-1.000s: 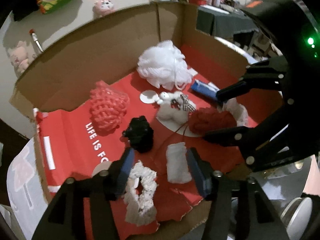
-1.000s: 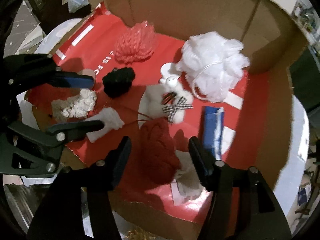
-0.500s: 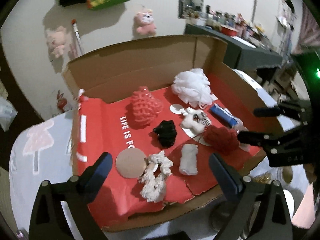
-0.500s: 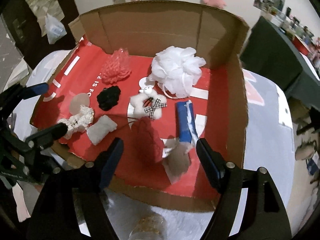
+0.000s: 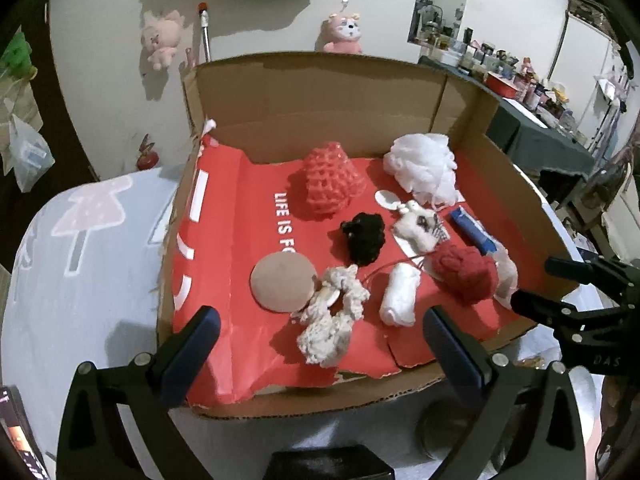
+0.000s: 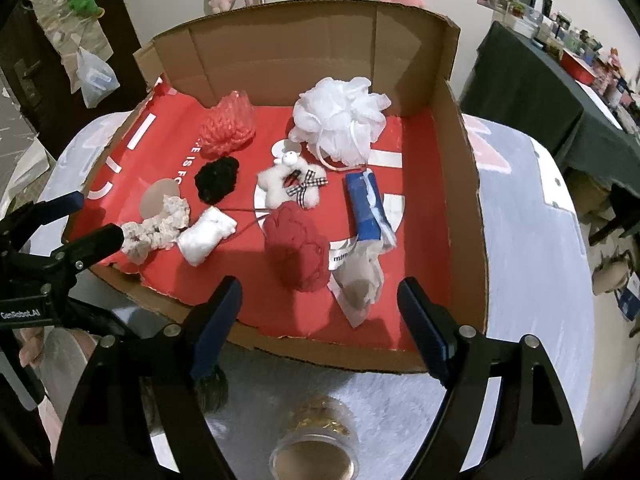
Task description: Organize soft objects
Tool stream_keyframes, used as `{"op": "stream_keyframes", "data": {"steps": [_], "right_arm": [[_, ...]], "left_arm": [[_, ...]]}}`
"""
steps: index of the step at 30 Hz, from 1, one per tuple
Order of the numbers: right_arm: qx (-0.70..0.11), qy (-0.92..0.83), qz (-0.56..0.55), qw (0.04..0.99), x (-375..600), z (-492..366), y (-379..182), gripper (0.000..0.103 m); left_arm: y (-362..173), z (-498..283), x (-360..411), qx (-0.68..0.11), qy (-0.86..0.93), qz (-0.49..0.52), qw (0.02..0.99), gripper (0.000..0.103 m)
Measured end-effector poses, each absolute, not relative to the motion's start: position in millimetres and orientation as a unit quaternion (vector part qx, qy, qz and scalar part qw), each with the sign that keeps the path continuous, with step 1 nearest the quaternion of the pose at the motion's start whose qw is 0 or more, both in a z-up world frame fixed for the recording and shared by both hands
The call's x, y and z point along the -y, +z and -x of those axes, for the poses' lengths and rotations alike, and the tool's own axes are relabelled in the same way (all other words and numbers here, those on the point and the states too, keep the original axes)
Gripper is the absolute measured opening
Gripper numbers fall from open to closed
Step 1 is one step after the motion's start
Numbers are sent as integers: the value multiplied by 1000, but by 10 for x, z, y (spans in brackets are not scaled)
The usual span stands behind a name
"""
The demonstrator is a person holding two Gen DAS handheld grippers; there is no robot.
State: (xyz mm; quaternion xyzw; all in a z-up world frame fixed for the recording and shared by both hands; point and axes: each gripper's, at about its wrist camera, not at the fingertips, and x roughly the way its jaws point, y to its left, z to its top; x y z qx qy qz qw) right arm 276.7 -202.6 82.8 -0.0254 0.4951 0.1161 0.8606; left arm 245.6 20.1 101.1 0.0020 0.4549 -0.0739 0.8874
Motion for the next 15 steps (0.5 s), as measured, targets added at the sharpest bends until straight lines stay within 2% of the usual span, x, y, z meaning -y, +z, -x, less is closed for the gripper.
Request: {"op": "stream_keyframes", "data": {"steps": [15], "right_arm": [[-501,93,16,860,2069,-2742,625,80]], "left_arm": [[764,-2436,-230,-477,-51,-6,877,103]]}}
